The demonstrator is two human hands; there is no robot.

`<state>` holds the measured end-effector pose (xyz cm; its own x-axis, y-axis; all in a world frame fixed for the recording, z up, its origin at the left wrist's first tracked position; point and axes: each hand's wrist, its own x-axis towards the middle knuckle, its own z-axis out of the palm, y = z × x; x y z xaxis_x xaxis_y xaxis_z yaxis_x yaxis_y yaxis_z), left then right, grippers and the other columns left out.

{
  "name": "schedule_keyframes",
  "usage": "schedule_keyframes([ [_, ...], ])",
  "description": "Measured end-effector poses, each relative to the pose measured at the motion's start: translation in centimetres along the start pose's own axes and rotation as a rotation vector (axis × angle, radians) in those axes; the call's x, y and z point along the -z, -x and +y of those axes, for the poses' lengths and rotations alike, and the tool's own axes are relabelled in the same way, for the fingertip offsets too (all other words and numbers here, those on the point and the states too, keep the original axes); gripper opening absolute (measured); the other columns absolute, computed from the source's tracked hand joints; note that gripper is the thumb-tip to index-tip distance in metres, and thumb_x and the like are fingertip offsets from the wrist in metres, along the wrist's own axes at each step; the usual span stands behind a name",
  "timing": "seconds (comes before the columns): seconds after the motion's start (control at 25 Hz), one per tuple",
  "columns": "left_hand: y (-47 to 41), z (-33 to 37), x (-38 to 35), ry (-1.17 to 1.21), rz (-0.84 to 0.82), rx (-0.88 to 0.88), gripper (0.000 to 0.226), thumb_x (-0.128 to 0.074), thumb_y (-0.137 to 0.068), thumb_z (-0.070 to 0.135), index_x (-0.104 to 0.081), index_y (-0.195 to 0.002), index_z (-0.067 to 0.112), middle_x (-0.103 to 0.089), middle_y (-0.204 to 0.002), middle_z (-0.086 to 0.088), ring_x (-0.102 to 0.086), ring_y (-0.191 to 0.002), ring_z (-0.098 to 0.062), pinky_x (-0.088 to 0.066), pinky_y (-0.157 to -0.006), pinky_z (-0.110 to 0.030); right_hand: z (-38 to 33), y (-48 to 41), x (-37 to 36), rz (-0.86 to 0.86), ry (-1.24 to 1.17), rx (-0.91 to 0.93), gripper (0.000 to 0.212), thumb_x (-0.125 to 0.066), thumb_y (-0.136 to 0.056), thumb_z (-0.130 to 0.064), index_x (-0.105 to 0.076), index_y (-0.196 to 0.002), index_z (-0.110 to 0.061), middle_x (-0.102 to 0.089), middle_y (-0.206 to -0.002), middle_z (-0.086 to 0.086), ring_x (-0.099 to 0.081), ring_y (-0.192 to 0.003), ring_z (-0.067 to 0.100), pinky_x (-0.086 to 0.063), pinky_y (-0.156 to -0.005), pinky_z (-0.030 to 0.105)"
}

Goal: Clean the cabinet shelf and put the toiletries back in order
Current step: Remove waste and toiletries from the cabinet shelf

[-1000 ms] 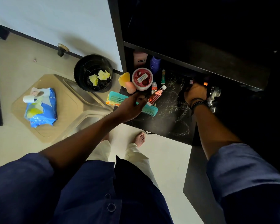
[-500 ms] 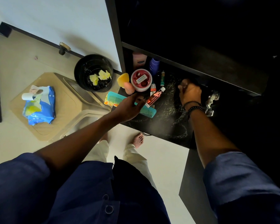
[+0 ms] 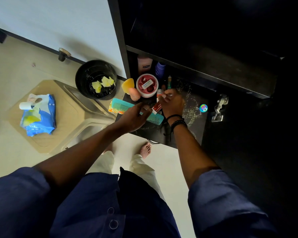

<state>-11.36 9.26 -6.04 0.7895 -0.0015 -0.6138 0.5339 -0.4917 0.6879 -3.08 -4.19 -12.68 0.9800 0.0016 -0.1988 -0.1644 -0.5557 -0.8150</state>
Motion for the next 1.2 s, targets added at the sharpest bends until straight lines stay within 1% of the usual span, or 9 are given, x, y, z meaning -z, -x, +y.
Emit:
schedule_keyframes([
  [0.16, 0.2, -0.1, 0.2, -0.004, -0.014, 0.004, 0.036, -0.041, -0.099, 0.037, -0.048, -0.127, 0.016, -0.055, -0.135, -0.010, -0.057, -0.119, -0.030, -0.054, -0.077, -0.029, 0.1, 1.1, 2.2, 0.062, 0.127, 0.025, 0.018, -0.065, -0.085, -0.023, -0.064, -0.098, -0.010, -0.064, -0.103, 0.012, -0.064, -0.088, 0.026, -0.056, -0.077, 0.044],
  [0.28, 0.4, 0.1, 0.1, -0.015, -0.027, 0.019, 0.034, -0.041, -0.099, 0.037, -0.048, -0.126, 0.017, -0.056, -0.134, -0.009, -0.057, -0.120, -0.030, -0.054, -0.090, -0.037, 1.3, 1.3, 5.3, 0.165, 0.438, -0.058, 0.030, -0.056, -0.089, -0.020, -0.056, -0.119, -0.012, -0.050, -0.129, 0.011, -0.058, -0.107, 0.031, -0.050, -0.085, 0.039],
  [0.44, 0.6, 0.4, -0.2, -0.031, -0.037, 0.027, 0.032, -0.041, -0.099, 0.036, -0.049, -0.123, 0.017, -0.056, -0.133, -0.009, -0.059, -0.117, -0.030, -0.048, -0.099, -0.046, 3.7, 0.1, 8.5, 0.019, 0.619, -0.250, 0.050, -0.057, -0.087, -0.020, -0.042, -0.134, -0.013, -0.034, -0.146, 0.013, -0.055, -0.114, 0.040, -0.051, -0.090, 0.045],
  [0.56, 0.6, 0.1, -0.5, -0.050, -0.022, 0.019, 0.033, -0.041, -0.099, 0.037, -0.050, -0.124, 0.018, -0.058, -0.130, -0.008, -0.062, -0.110, -0.026, -0.053, -0.088, -0.033, 5.0, -0.6, 9.3, -0.074, 0.627, -0.300, 0.055, -0.064, -0.082, -0.016, -0.044, -0.134, -0.013, -0.038, -0.142, 0.016, -0.053, -0.117, 0.041, -0.048, -0.097, 0.044],
  [0.72, 0.8, -0.4, -0.6, -0.059, -0.013, 0.010, 0.036, -0.042, -0.099, 0.035, -0.048, -0.129, 0.016, -0.059, -0.129, -0.008, -0.064, -0.092, -0.018, -0.050, -0.066, -0.016, 5.7, -0.3, 9.2, -0.039, 0.637, -0.316, 0.043, -0.063, -0.081, -0.002, -0.052, -0.123, -0.003, -0.033, -0.145, 0.018, -0.052, -0.118, 0.040, -0.044, -0.101, 0.038],
  [0.84, 1.0, -0.7, -0.4, -0.042, 0.004, 0.025, 0.037, -0.043, -0.099, 0.035, -0.050, -0.127, 0.013, -0.058, -0.130, -0.008, -0.062, -0.088, -0.015, -0.051, -0.067, -0.018, 6.0, 0.4, 8.9, -0.001, 0.521, -0.348, 0.039, -0.066, -0.081, -0.007, -0.056, -0.118, 0.000, -0.041, -0.139, 0.021, -0.051, -0.118, 0.039, -0.041, -0.102, 0.035],
  [1.0, 1.4, -1.1, 0.0, -0.003, 0.019, 0.033, 0.036, -0.044, -0.098, 0.034, -0.051, -0.126, 0.011, -0.057, -0.131, -0.008, -0.060, -0.110, -0.023, -0.050, -0.086, -0.028, 4.0, 1.9, 7.4, 0.076, 0.302, -0.194, 0.031, -0.071, -0.078, -0.017, -0.065, -0.106, -0.006, -0.063, -0.111, 0.015, -0.061, -0.101, 0.026, -0.048, -0.087, 0.027],
  [1.12, 1.7, -1.7, 0.3, 0.040, 0.023, 0.054, 0.037, -0.044, -0.098, 0.034, -0.051, -0.126, 0.010, -0.055, -0.131, -0.008, -0.059, -0.105, -0.019, -0.052, -0.081, -0.025, 0.6, 3.2, 4.3, -0.007, 0.200, -0.023, 0.022, -0.070, -0.080, -0.017, -0.065, -0.099, -0.008, -0.065, -0.093, 0.006, -0.059, -0.083, 0.018, -0.050, -0.072, 0.021],
  [1.2, 1.8, -2.4, 0.5, 0.052, 0.043, 0.057, 0.038, -0.044, -0.098, 0.033, -0.050, -0.127, 0.009, -0.055, -0.132, -0.009, -0.059, -0.106, -0.019, -0.052, -0.079, -0.023, -0.8, 3.7, 2.0, -0.100, 0.168, 0.032, 0.022, -0.070, -0.078, -0.021, -0.062, -0.097, -0.012, -0.067, -0.095, 0.008, -0.063, -0.085, 0.021, -0.055, -0.072, 0.029],
])
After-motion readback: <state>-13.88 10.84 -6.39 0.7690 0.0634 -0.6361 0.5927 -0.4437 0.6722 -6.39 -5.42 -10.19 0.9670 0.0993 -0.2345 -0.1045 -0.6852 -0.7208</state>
